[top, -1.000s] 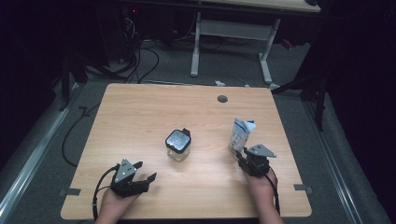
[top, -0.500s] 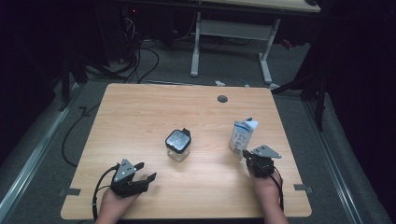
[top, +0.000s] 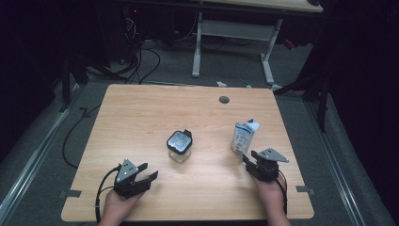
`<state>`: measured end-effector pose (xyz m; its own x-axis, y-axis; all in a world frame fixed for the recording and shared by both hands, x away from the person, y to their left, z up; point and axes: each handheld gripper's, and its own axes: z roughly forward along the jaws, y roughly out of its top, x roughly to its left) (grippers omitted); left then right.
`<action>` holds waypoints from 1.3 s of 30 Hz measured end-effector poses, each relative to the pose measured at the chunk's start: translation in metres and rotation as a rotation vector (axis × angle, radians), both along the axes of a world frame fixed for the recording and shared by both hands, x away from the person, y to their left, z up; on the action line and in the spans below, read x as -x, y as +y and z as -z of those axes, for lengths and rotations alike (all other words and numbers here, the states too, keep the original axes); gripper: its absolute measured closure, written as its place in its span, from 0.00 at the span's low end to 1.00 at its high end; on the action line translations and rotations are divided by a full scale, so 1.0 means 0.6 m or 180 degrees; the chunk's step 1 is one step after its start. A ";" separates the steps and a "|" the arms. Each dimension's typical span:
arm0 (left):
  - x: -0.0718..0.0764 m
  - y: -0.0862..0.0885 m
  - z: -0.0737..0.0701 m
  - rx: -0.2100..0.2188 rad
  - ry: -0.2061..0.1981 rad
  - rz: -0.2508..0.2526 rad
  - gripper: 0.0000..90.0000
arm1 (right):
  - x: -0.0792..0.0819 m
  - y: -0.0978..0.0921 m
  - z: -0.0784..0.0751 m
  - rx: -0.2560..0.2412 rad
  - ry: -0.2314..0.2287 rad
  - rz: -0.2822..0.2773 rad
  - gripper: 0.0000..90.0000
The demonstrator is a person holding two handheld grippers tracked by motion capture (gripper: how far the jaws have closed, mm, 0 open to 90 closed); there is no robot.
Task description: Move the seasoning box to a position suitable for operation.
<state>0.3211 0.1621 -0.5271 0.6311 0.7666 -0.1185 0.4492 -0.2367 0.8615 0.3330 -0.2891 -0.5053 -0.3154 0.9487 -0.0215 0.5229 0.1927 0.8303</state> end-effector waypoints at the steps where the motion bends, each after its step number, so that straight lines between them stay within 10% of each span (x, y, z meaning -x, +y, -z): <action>1: -0.002 -0.001 -0.001 0.0001 0.0006 -0.0053 0.51 | 0.004 -0.001 0.002 -0.0026 -0.0016 0.0019 0.60; 17: -0.117 -0.048 -0.010 -0.0134 0.0002 -0.0356 0.94 | 0.003 -0.007 0.005 -0.0159 -0.0153 -0.0014 0.61; 22: -0.159 -0.061 -0.005 0.0025 0.0076 -0.0338 1.00 | 0.017 -0.006 0.007 -0.0148 -0.0178 -0.0054 0.64; 39: -0.146 -0.082 -0.014 0.0125 -0.0065 0.0024 1.00 | 0.036 0.005 0.009 -0.0044 -0.0234 -0.0109 0.65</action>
<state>0.4086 0.1131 -0.5186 0.6395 0.7568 -0.1355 0.4298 -0.2058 0.8792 0.3117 -0.2863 -0.5105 -0.3456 0.9378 -0.0326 0.4537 0.1975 0.8690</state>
